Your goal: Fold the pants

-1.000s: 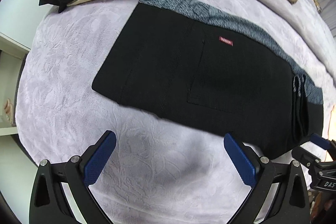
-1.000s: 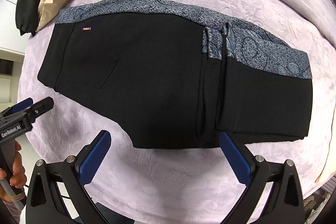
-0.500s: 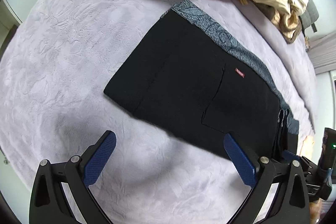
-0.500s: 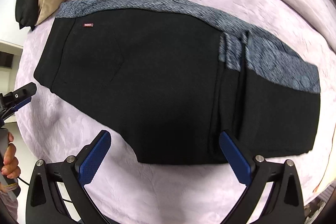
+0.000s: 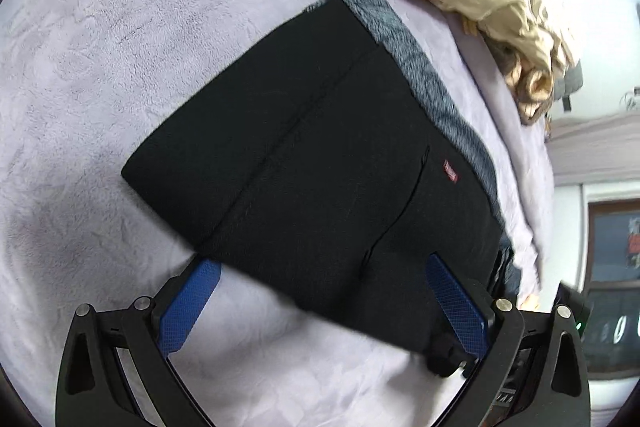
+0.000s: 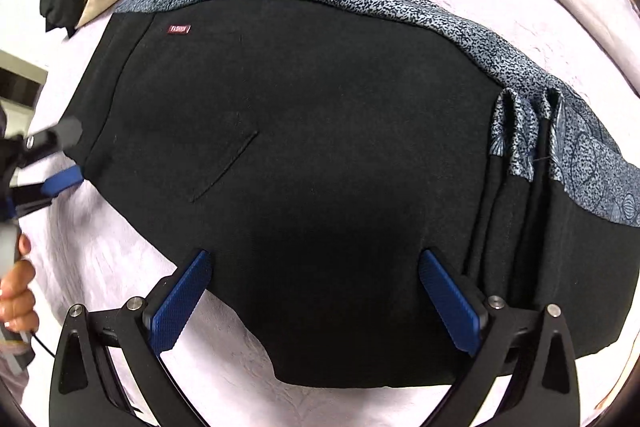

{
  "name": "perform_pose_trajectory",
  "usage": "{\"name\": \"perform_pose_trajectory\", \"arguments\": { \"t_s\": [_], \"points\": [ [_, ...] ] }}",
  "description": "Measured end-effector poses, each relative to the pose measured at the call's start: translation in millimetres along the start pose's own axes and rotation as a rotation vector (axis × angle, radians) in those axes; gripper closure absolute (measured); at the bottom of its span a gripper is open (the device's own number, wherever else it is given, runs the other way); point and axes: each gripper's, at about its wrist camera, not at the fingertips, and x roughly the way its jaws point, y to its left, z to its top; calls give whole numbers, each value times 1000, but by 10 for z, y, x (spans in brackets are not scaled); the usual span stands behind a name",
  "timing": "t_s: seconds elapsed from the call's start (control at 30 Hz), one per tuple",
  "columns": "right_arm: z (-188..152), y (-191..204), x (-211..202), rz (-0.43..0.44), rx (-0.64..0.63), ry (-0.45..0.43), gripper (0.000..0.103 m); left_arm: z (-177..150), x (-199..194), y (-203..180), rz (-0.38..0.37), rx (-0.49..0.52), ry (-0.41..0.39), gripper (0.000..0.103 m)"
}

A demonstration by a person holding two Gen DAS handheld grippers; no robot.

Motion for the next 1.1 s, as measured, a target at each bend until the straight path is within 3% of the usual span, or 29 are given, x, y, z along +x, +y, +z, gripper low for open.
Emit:
{"name": "perform_pose_trajectory", "arguments": {
  "t_s": [0.13, 0.23, 0.3, 0.37, 0.4, 0.53, 0.63, 0.77, 0.9, 1.0, 1.1],
  "points": [
    [-46, -62, -32, 12, 21, -5, 0, 26, -149, -119, -46, -18, -41, 0],
    [0, -120, -24, 7, 9, -6, 0, 22, -281, -371, -118, 59, -106, 0],
    [-49, -127, -10, 2, 4, -9, 0, 37, -177, -449, -62, 108, -102, 0],
    [-49, -81, 3, -1, 5, -9, 0, 61, 28, -389, 8, 90, -65, 1],
    [-57, -70, -3, -3, 6, -9, 0, 69, 140, -318, 53, 61, -45, 5],
    [-55, -61, -12, 1, 7, -12, 0, 81, 220, -182, 131, 20, -42, 44],
    [-54, -75, 17, 7, 7, -3, 0, 80, 160, -237, 155, 53, -64, 58],
    [56, -173, -60, 53, 16, 26, 0, -52, 55, -515, 281, 237, -148, 62],
    [351, -295, -519, 201, 100, -17, 0, -317, 54, -912, 467, 507, -253, 62],
    [760, -81, -761, 261, 11, 8, 0, -448, 91, -1036, 543, 633, -290, 62],
    [1221, 386, -853, 296, -122, 76, 0, -484, 123, -1026, 574, 678, -296, 62]
  ]
}}
